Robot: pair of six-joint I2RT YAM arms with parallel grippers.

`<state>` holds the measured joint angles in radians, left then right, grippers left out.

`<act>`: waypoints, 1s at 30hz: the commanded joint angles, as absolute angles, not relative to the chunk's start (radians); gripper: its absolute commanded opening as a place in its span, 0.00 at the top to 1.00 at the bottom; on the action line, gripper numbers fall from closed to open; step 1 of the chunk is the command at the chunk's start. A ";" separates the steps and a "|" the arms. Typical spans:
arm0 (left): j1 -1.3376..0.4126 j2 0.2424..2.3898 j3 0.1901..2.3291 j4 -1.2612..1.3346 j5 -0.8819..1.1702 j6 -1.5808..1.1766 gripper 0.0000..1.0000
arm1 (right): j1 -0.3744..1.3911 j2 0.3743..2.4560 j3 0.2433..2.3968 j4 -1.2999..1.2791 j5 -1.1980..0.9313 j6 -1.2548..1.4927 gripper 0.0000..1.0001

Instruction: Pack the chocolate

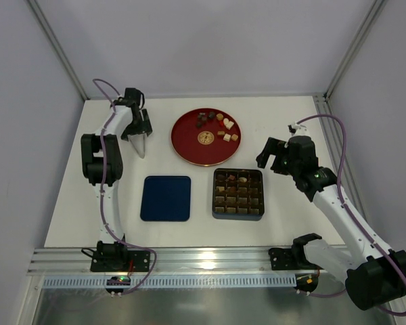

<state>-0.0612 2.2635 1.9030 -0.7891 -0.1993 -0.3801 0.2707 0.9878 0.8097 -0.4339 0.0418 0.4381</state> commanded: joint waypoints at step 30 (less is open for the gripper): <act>-0.071 1.550 1.247 -0.701 -0.101 -0.448 0.45 | 0.409 0.940 0.827 -0.451 0.063 0.457 0.00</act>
